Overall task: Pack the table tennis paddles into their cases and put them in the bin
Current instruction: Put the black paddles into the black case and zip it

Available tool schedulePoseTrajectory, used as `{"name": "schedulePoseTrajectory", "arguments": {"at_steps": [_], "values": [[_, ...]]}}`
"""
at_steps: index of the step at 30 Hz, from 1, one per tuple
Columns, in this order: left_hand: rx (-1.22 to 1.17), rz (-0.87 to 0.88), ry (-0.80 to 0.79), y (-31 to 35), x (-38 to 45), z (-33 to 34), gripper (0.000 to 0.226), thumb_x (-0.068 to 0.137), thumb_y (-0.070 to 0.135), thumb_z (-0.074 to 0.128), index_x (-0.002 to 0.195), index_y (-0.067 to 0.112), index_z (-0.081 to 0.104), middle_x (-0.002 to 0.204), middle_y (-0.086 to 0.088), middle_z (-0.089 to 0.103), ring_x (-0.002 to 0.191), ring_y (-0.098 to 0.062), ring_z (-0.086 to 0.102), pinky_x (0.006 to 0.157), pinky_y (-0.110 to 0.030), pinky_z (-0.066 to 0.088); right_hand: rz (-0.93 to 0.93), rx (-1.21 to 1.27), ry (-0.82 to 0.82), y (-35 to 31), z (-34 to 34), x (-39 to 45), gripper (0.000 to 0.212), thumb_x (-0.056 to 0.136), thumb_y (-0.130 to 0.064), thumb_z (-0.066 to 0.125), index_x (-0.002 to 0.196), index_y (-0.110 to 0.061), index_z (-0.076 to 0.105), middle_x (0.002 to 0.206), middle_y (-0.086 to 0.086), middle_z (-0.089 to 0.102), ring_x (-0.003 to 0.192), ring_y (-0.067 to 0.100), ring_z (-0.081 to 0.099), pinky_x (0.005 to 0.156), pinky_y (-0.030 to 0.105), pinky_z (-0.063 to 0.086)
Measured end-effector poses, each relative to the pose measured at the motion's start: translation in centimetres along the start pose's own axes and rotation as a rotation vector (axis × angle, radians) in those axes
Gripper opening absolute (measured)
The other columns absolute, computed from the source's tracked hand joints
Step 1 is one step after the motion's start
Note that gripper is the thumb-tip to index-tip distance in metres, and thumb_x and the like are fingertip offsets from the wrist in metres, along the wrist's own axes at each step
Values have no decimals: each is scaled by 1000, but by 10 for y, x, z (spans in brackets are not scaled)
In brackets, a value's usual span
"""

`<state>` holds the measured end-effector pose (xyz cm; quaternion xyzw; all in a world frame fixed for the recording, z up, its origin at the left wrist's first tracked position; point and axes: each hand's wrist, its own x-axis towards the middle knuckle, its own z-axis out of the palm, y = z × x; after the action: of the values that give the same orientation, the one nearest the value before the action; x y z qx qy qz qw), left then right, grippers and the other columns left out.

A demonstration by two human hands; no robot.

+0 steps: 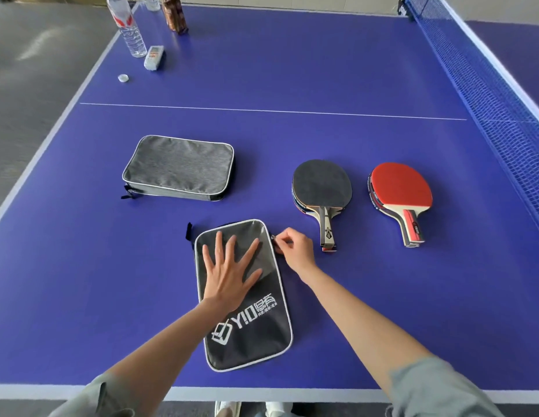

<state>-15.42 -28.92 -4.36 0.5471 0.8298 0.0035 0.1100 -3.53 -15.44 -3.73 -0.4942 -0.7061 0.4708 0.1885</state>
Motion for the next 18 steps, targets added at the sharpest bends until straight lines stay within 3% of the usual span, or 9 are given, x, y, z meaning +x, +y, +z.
{"name": "schedulePoseTrajectory", "arguments": {"at_steps": [4,11,18], "values": [[-9,19,-71,2,4,12,62,92,64,15,138,48,-24,159,4,-18,143,-35,-23,111,-67,-7,-122,-147,-65,-1,1,7,11,87,-2,59,77,4,61,80,17,68,71,24,58,70,32,46],[23,-12,-83,2,6,19,62,91,65,11,135,48,-29,158,4,-21,143,-35,-24,111,-68,-6,-264,-284,-157,15,-16,-19,15,90,-3,55,76,3,56,81,16,60,74,29,56,69,42,46],[-13,-138,-127,4,18,9,62,92,63,11,141,44,-23,157,3,-23,141,-36,-26,109,-67,-6,-236,-291,-142,48,-31,-77,19,92,-3,53,73,-1,52,75,9,57,69,24,53,65,38,46]]}}
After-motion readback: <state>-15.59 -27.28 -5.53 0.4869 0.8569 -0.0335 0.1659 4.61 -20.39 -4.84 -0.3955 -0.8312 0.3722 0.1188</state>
